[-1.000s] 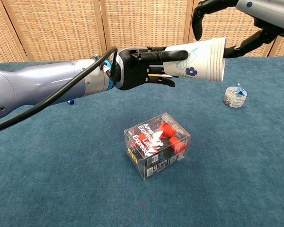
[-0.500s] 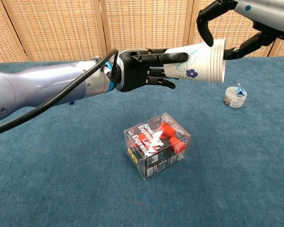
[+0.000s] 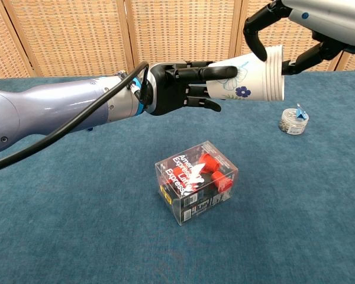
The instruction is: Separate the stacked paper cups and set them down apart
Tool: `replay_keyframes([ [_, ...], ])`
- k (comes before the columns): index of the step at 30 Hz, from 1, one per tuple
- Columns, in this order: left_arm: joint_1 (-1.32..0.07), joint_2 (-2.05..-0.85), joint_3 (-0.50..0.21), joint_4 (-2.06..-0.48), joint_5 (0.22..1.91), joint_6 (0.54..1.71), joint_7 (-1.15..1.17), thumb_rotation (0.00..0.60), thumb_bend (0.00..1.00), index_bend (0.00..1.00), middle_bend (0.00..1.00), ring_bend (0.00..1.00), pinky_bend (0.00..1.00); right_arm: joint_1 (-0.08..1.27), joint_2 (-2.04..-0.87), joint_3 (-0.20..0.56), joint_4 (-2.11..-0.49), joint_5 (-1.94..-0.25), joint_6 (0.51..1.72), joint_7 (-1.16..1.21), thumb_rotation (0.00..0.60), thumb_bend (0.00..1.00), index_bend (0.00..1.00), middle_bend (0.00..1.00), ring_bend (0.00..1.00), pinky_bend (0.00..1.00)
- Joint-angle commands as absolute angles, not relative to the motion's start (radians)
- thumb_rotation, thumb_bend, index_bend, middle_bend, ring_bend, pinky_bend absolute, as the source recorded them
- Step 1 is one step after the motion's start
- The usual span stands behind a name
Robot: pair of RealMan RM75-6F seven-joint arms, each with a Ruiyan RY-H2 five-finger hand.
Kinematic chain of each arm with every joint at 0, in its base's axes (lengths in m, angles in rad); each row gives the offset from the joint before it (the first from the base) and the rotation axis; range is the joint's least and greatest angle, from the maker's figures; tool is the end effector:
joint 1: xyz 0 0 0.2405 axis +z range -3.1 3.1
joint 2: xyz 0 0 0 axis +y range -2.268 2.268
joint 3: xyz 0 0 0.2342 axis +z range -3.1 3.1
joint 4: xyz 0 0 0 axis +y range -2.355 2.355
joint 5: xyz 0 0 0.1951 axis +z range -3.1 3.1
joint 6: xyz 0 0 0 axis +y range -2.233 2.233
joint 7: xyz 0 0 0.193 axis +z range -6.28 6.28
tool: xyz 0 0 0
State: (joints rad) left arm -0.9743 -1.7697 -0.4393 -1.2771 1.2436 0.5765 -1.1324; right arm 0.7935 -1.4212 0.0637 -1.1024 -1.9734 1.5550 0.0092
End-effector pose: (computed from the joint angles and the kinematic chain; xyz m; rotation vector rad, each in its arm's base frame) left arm 0.0163 0.3877 -0.0855 1.2172 2.3570 1.4537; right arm -0.0626 -0.3354 0.0817 2.0170 0.1473 1.4608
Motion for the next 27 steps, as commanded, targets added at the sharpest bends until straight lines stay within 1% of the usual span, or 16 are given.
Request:
replay_keyframes([
  [1,-0.974,-1.77,-0.44,-1.277,1.242,0.576,-1.133,0.6,0.12,0.5,0.5,0.49,0.49,0.794,-1.42,0.062,-1.102,-1.974,1.556,0.004,0.6,0.67,0.68,0.11,0.0,0.05],
  [8,-0.963,-1.754,-0.444,-1.272,1.239,0.583,-1.134,0.6,0.12,0.5,0.5,0.49,0.49,0.783,-1.412,0.057,-1.086,-1.982,1.591,-0.01,0.6,0.67,0.69,0.11,0.0,0.06],
  [12,-0.935,-1.713,-0.448,-1.261,1.234,0.588,-1.152,0.6,0.13,0.5,0.5,0.49,0.49,0.756,-1.387,0.048,-1.066,-1.984,1.639,-0.002,0.6,0.67,0.69,0.12,0.0,0.06],
  [18,-0.883,-1.631,-0.433,-1.253,1.265,0.603,-1.178,0.6,0.13,0.5,0.5,0.49,0.49,0.718,-1.347,0.03,-1.036,-1.983,1.677,0.002,0.6,0.67,0.69,0.12,0.0,0.06],
  [22,-0.849,-1.565,-0.407,-1.238,1.309,0.633,-1.161,0.6,0.13,0.5,0.5,0.49,0.49,0.7,-1.322,0.015,-1.007,-1.981,1.674,-0.008,0.6,0.67,0.69,0.12,0.0,0.07],
  [27,-0.799,-1.442,-0.319,-1.2,1.42,0.721,-0.974,0.6,0.13,0.5,0.5,0.49,0.49,0.695,-1.283,-0.011,-0.969,-1.983,1.62,-0.035,0.6,0.67,0.69,0.12,0.0,0.08],
])
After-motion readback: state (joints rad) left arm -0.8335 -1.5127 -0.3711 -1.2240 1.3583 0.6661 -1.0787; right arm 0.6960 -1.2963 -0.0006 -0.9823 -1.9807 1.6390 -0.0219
